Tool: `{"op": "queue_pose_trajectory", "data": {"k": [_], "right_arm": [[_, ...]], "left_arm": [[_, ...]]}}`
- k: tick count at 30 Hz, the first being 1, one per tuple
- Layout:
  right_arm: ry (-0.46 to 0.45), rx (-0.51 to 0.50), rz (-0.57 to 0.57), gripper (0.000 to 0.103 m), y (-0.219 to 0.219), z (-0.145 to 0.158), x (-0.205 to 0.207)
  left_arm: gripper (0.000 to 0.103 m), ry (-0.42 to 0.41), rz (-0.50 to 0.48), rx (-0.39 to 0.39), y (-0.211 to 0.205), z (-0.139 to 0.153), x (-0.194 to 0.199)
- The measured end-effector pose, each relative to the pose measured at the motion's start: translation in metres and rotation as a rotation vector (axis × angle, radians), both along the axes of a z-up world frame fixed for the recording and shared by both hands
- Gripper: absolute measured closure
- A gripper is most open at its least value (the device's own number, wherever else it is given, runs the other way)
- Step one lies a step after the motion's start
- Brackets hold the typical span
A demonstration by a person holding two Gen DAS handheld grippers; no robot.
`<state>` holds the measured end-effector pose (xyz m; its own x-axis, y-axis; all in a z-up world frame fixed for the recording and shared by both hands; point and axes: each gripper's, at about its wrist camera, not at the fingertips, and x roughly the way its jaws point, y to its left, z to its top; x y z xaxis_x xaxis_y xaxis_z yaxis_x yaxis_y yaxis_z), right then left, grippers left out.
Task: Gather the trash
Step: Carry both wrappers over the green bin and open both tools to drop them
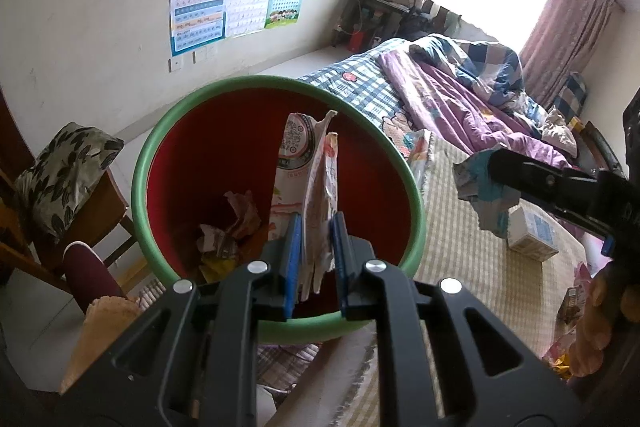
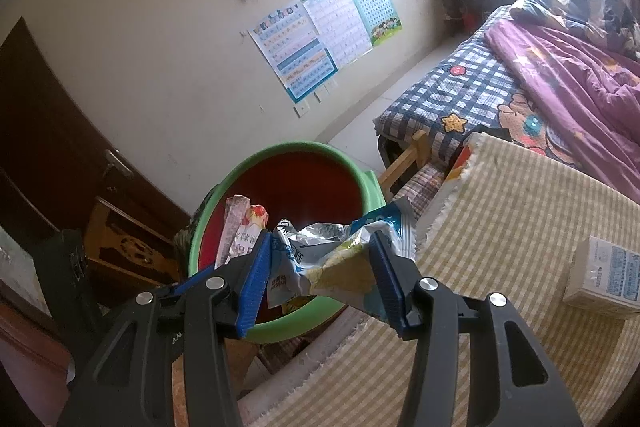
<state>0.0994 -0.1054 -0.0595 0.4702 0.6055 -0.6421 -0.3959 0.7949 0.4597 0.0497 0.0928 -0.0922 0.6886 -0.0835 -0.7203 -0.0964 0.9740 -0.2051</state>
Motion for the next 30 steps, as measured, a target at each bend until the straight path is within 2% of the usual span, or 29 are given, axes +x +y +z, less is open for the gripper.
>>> {"op": "queue_pose_trajectory", "data": {"k": [26, 28, 29, 30], "right_arm": [[0.031, 0.025, 0.039, 0.051, 0.030, -0.007, 0.021], [0.035, 0.053, 0.048, 0.047, 0.031, -0.007, 0.022], [0.038, 0.069, 0.052, 0.045, 0.031, -0.007, 0.023], [0.042, 0.081, 0.054, 0.044, 0.031, -0.007, 0.023]], "left_arm": [[0.088, 0.033, 0.043, 0.008, 0.006, -0.013, 0.008], [0.083, 0.029, 0.055, 0.009, 0.007, -0.012, 0.008], [0.076, 0.026, 0.059, 0.005, 0.008, -0.012, 0.008], [0.064, 0.024, 0.065, 0.003, 0.010, -0.012, 0.008]]}}
